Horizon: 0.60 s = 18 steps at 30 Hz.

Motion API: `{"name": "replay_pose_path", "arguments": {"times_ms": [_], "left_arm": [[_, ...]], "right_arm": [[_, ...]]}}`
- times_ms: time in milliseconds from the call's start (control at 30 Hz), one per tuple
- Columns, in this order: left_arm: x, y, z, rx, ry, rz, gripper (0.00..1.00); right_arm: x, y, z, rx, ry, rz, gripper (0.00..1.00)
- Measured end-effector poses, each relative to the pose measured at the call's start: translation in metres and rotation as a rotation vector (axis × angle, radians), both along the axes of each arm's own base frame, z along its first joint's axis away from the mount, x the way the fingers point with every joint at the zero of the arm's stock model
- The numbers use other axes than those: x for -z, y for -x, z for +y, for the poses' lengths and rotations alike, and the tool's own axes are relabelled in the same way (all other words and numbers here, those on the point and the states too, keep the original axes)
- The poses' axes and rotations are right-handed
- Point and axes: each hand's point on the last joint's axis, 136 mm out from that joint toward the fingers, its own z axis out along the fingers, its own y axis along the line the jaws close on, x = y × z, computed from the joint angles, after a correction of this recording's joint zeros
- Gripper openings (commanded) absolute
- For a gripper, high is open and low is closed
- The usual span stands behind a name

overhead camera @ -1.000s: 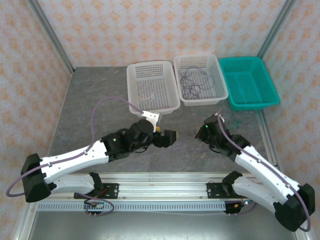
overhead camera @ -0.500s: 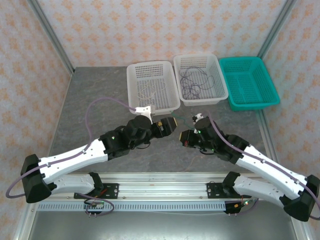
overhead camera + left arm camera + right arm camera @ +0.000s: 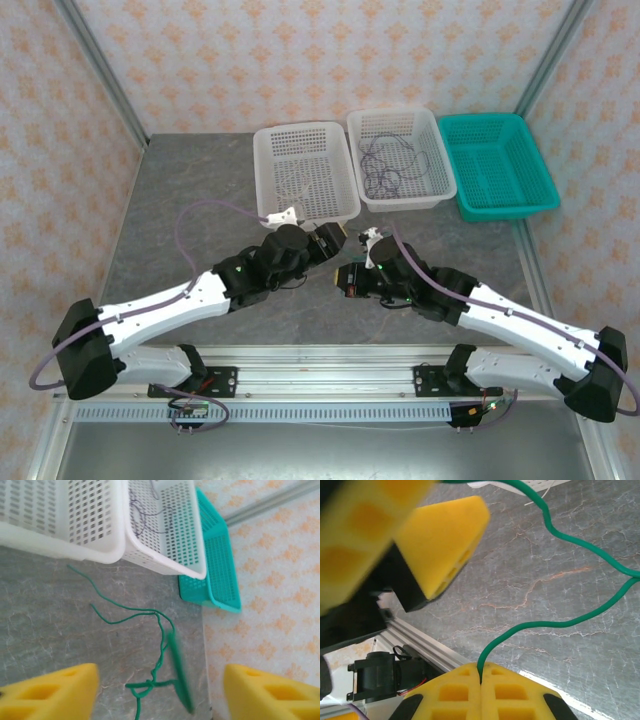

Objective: Untangle the cables

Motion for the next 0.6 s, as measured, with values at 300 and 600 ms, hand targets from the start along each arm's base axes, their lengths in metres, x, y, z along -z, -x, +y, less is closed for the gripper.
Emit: {"name": "replay_pose_path", "arguments": {"times_ms": [300,600], "left_arm": [[0.001,-0.002,0.024,-0.058,-0.051,0.009,0.0],[-0.049,0.021,0.136,-0.294,-0.147,-0.101,0.0]], "right_arm": [[-0.018,0.006,-0.008,-0.03,-0.026,-0.063,0.0],[-0.044,0.014,-0.055,0.052,-0.046,-0.189,0.0]]}}
